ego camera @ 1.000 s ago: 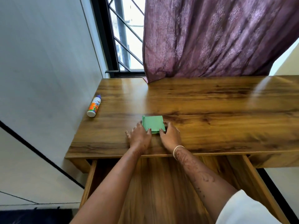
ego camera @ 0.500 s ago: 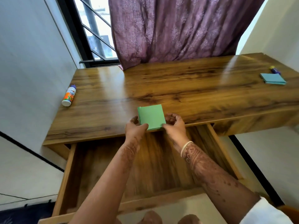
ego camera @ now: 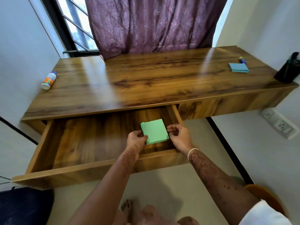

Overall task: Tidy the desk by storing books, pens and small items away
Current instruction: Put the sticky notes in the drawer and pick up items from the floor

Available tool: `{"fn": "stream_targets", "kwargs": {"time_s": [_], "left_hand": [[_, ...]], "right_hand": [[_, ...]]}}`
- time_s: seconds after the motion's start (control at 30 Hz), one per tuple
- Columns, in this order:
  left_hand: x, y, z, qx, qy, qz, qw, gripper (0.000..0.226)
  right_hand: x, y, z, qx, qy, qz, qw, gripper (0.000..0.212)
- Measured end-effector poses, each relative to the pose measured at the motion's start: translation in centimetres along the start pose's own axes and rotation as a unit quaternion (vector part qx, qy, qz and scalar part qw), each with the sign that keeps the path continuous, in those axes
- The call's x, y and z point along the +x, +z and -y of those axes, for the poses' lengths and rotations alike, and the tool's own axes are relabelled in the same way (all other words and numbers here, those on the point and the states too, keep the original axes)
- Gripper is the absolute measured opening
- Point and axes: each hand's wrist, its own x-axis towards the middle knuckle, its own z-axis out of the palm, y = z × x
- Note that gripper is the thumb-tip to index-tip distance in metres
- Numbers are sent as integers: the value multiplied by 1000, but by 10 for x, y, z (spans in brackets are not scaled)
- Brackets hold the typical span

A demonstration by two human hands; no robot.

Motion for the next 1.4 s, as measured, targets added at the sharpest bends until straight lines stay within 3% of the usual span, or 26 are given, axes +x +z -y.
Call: {"fn": "stream_targets", "kwargs": {"time_s": [0.1,0.2,0.37,0.67,0.93,1.1,1.4], "left_hand": [[-2,15,10,83,21,-17,996,48],[3,26,13,147,32,-38,988,44],[20,45,15,221,11,-34,975,35],[39,66,20,300,-14,26,953,28],[41,62,19,247,-53,125,959,27],[38,50,13,243,-74,173,951,25],[41,67,-51,236,169,94,952,38]], "right_hand": [[-7,-19,-22,-160,-57,-61,984,27],[-9,-29,-39,-259,-125,-72,955,34],[-8,-24,-45,-275,-141,-69,949,50],[-8,-22,-53,-266,-119,-92,952,52],[-6,-22,-54,-280,-99,-84,951,50],[-4,-27,-48,-254,-94,-100,957,37],[25,-56,-17,-212,-51,-124,968,22]]}}
